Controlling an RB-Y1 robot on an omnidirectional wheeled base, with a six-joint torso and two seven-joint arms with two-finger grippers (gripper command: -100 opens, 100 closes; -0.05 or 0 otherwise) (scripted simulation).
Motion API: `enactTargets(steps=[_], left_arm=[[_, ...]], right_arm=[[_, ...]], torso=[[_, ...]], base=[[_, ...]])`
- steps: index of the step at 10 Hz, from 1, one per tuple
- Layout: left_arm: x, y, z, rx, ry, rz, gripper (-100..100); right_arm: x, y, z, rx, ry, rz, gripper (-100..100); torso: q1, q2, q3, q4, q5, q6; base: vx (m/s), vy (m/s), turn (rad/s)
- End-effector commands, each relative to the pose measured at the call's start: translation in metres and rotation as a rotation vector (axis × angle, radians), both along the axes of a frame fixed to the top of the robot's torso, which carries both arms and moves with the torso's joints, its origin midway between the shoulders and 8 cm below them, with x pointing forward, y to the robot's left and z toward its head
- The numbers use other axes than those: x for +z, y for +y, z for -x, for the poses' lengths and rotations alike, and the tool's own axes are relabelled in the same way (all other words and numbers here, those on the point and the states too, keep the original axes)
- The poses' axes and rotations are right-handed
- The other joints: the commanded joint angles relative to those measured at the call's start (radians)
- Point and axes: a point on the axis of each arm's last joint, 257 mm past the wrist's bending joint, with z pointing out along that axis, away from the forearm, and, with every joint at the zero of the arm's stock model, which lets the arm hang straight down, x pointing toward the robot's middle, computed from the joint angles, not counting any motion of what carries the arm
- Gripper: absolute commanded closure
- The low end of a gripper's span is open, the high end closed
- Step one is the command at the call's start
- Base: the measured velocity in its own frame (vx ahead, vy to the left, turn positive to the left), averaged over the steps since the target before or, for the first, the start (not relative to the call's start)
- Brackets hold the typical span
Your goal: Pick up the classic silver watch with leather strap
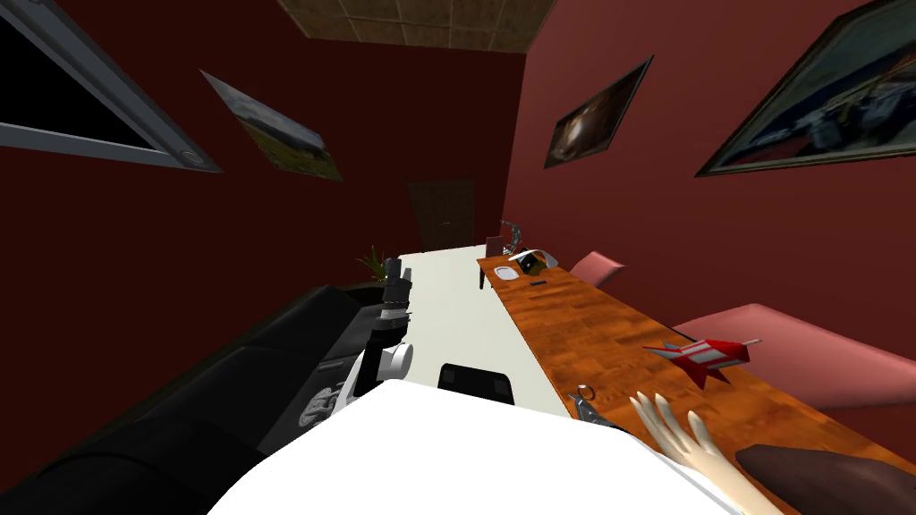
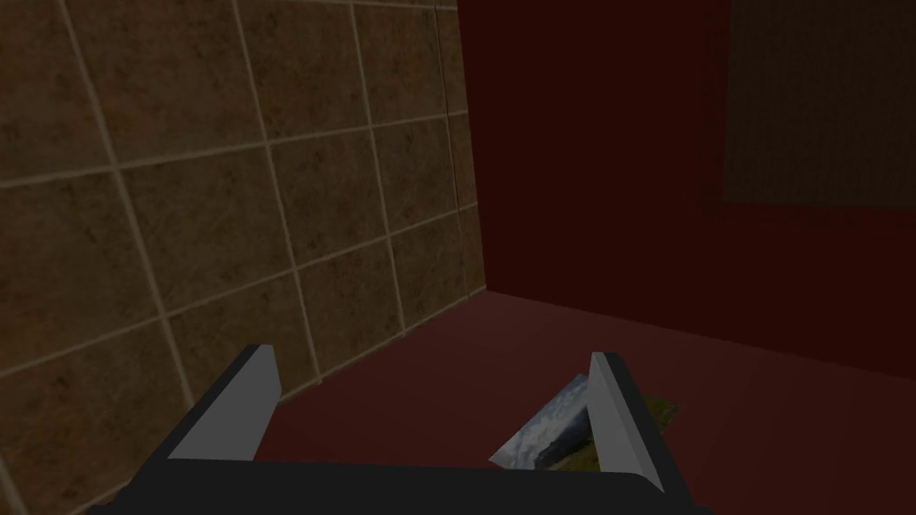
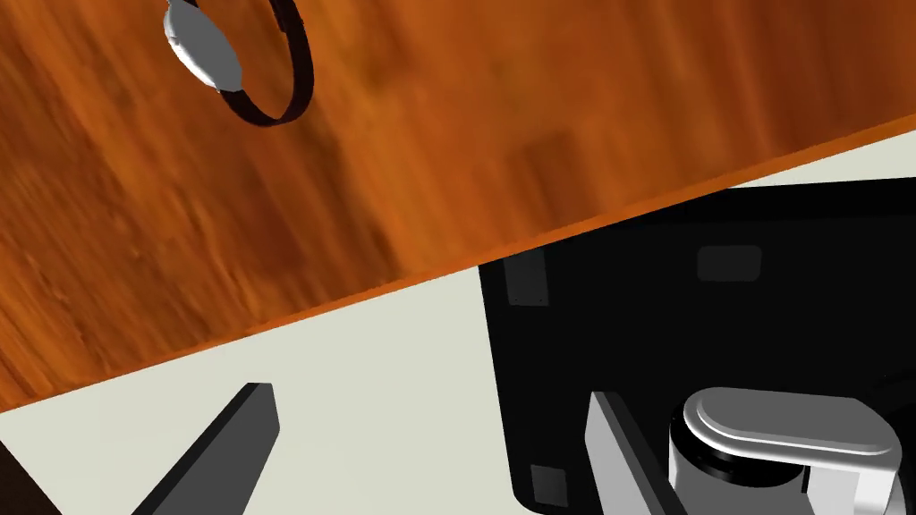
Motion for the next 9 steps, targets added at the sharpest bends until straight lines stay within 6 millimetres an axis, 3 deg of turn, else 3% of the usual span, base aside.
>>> enactTargets(steps=[1, 9], left_arm=[[0.000, 0.000, 0.000, 0.000, 0.000, 0.000, 0], [0.000, 0.000, 0.000, 0.000, 0.000, 0.000, 0]], right_arm=[[-0.004, -0.008, 0.004, 0.035, 0.013, 0.037, -100], [-0.016, -0.058, 0.027, 0.215, 0.097, 0.224, -100]], torso=[[0.000, 0.000, 0.000, 0.000, 0.000, 0.000], [0.000, -0.001, -0.001, 0.000, 0.000, 0.001]], base=[[0.040, -0.064, 0.076], [0.042, -0.063, 0.097]])
